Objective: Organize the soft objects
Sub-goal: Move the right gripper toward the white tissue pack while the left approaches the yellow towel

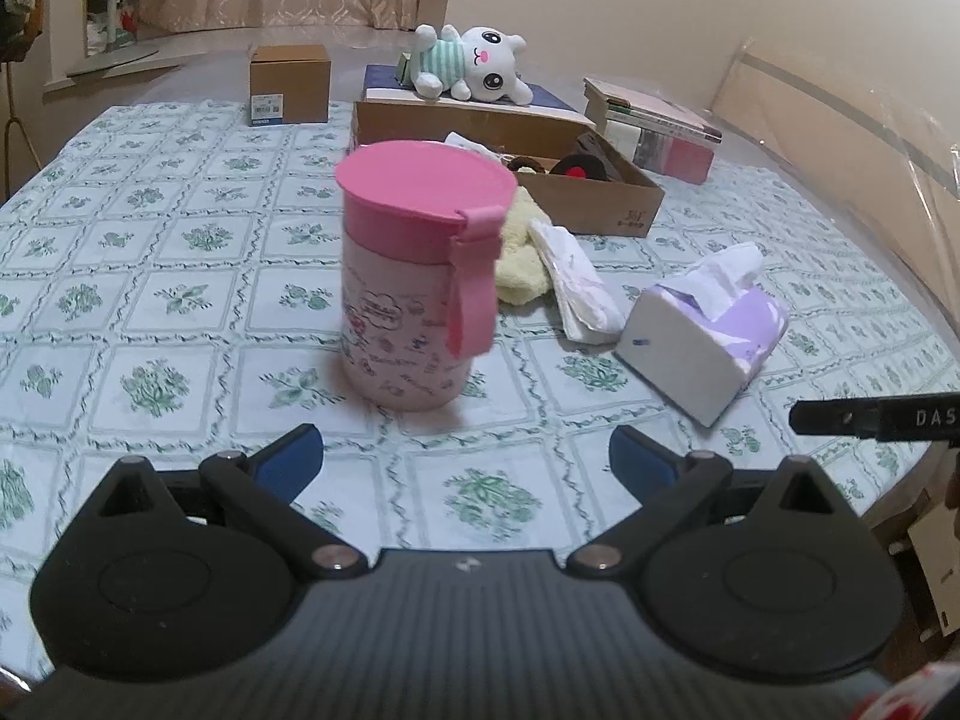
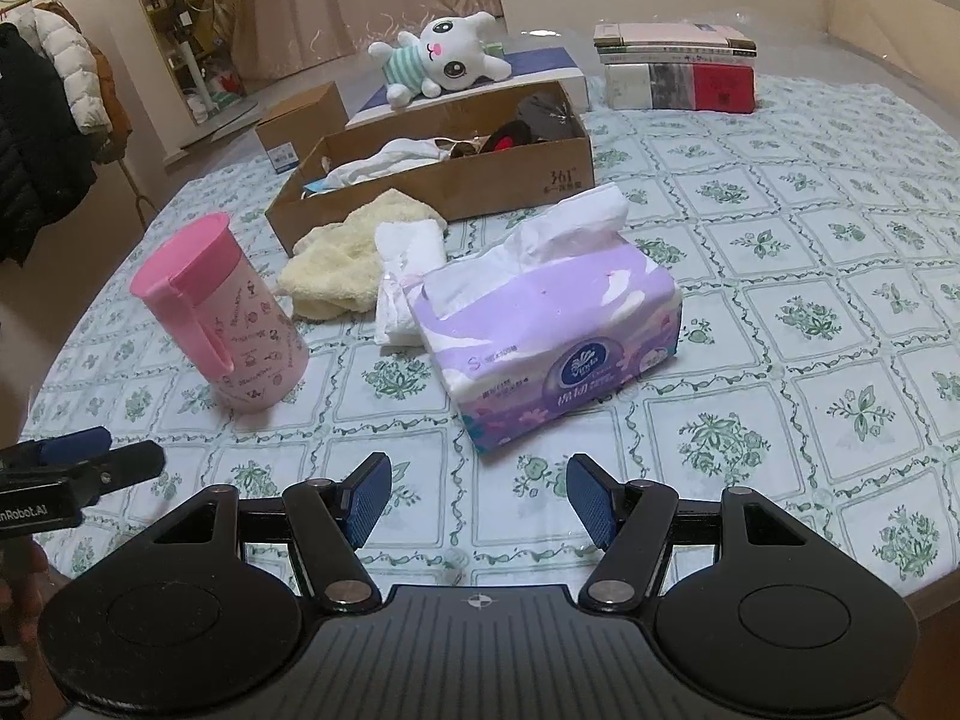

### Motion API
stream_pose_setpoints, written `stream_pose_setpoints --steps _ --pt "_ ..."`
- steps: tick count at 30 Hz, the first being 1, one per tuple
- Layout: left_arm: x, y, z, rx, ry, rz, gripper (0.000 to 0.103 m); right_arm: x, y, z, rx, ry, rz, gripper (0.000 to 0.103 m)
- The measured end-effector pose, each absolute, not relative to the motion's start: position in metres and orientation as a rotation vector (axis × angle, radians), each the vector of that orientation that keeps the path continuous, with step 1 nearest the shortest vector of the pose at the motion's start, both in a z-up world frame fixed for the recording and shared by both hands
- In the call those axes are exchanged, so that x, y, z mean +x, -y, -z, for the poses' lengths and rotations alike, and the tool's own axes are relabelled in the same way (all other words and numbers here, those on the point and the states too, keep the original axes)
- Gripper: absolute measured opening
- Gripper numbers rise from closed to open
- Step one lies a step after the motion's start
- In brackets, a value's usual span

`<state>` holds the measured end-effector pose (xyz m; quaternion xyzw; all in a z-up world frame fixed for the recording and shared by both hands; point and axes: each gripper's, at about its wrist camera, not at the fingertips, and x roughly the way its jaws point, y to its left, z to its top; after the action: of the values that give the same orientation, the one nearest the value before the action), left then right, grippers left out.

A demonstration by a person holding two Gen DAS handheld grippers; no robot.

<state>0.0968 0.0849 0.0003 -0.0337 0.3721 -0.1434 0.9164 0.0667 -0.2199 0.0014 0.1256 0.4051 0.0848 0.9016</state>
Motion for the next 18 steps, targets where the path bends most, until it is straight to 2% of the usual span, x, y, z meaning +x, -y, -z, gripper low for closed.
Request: stream_pose_setpoints --steps 8,18 --pt "0.131 -0.139 -0.017 -0.008 -0.758 0.32 0.101 0.097 0.249 -0.017 0.31 -0.83 -0.241 0.065" --pt "0.208 -0.222 -0.051 -0.015 -0.759 0.345 0.101 0.178 0.268 -0.051 0.252 -0.87 -0.347 0.065"
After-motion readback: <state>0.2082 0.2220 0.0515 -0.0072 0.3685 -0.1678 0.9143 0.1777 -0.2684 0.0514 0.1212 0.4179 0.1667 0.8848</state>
